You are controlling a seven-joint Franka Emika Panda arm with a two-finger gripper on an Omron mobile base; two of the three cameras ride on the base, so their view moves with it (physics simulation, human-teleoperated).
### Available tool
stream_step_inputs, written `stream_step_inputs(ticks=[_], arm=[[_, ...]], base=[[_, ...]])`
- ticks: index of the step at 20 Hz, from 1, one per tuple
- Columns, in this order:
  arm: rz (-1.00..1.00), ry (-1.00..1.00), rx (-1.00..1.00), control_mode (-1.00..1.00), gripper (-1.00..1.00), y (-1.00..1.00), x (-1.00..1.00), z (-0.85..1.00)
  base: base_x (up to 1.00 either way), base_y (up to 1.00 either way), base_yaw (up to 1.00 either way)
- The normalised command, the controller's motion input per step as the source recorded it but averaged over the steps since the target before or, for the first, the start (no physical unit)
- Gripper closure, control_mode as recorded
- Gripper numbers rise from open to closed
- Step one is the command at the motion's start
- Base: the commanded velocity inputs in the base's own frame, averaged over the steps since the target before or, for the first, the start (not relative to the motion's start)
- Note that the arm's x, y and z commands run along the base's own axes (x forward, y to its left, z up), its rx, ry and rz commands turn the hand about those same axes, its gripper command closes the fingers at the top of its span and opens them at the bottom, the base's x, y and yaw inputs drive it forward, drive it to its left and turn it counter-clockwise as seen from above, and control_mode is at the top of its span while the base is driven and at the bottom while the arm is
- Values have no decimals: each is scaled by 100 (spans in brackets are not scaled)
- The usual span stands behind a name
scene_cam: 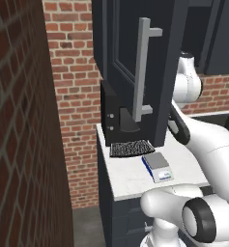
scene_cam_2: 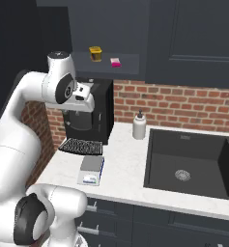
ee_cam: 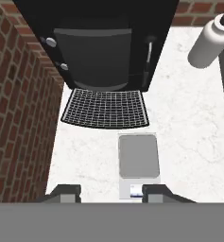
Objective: Pick the bar and place it on the digital scale for weighing, and close the cabinet.
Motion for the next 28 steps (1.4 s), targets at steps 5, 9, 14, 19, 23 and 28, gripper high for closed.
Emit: stream_step_inputs(ticks=[5,9,14,19,23,28], arm=[[0,-11,-3,-100,-100,7,-42,0],[0,-15,-7,-100,-100,1,-70,0],[0,-14,-3,-100,-100,-30,-51,48],[0,-5,0,-100,-100,-45,-40,57],[0,-2,0,-100,-100,-37,-18,46],[0,-7,0,-100,-100,-13,0,44]], base=[[0,0,0],[0,0,0],[0,0,0],[0,0,0],[0,0,0],[0,0,0]])
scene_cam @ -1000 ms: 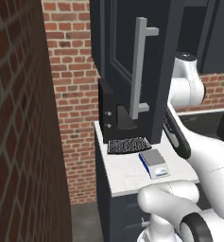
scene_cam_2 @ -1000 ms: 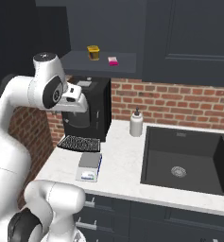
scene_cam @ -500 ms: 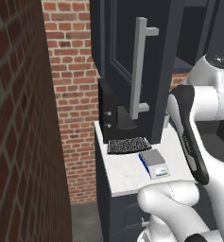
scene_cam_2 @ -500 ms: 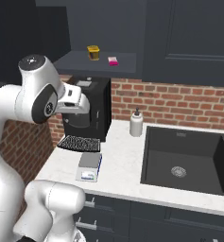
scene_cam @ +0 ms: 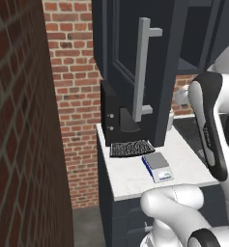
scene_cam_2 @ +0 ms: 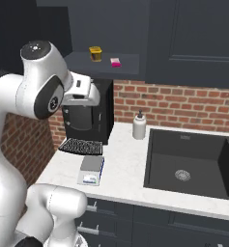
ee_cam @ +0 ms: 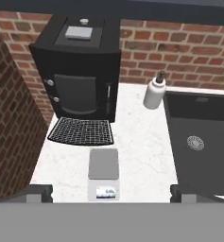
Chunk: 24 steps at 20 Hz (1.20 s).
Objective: Pick the bar and place it on the digital scale for weighing, and close the cabinet.
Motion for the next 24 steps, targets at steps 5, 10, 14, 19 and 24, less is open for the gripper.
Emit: stream_step_inputs(ticks=[5,10,14,19,24], arm=[[0,-20,0,-100,-100,-3,5,33],[0,-47,-3,-100,-100,0,0,2],[0,-39,-1,-100,-100,0,4,6],[-1,-8,0,-100,-100,0,11,39],[-2,2,0,-100,-100,0,4,68]], base=[[0,0,0],[0,0,0],[0,0,0],[0,0,0],[0,0,0]])
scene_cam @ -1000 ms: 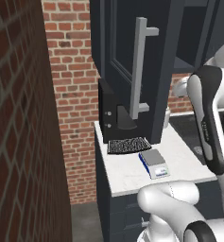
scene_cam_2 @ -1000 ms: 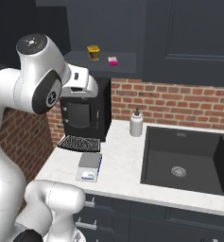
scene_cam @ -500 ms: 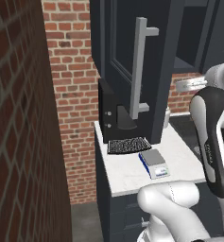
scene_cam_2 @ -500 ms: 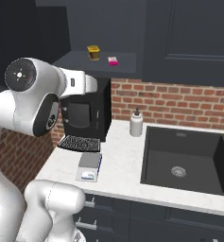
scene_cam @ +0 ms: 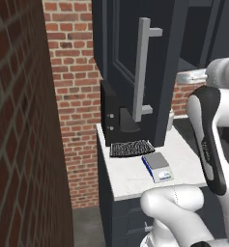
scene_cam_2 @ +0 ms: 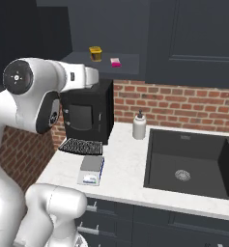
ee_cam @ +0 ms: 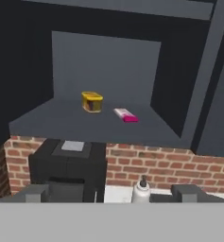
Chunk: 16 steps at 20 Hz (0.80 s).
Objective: Pick the bar and place it on the digital scale for weighing, and close the cabinet.
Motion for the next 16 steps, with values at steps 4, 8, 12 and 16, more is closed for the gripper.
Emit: stream_step_inputs(ticks=[4,8,12,16], arm=[[-1,8,0,-100,-100,0,8,59],[0,4,0,-100,-100,0,34,5],[0,0,0,-100,-100,0,41,-18],[0,2,0,-100,-100,0,54,-16]], base=[[0,0,0],[0,0,0],[0,0,0],[0,0,0]])
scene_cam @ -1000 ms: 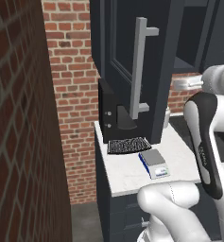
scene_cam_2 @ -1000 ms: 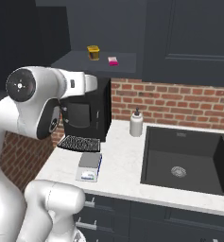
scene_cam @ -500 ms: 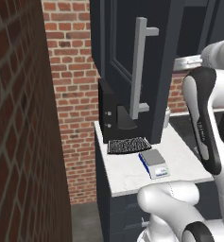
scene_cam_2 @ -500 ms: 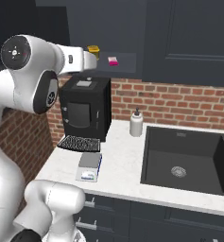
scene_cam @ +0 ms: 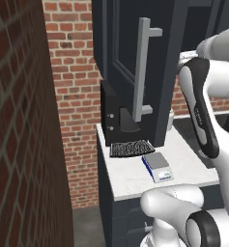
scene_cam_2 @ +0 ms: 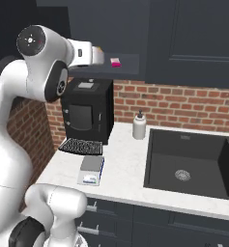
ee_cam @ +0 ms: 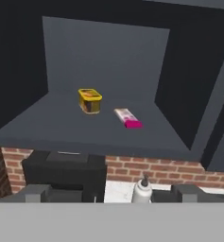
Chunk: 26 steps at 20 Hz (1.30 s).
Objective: Pick the bar and place it on the digital scale for weighing, and close the cabinet.
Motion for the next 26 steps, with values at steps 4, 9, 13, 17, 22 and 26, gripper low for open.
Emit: stream_step_inputs(ticks=[4,9,13,17,22,26], arm=[[0,17,0,-100,-100,0,62,-2],[1,3,0,-100,-100,-18,26,-12],[5,0,0,-100,-100,-23,25,-18],[5,0,0,-100,-100,-7,19,-23],[0,0,0,-100,-100,0,33,-11],[0,0,0,-100,-100,0,41,-1]], base=[[0,0,0],[0,0,0],[0,0,0],[0,0,0],[0,0,0],[0,0,0]])
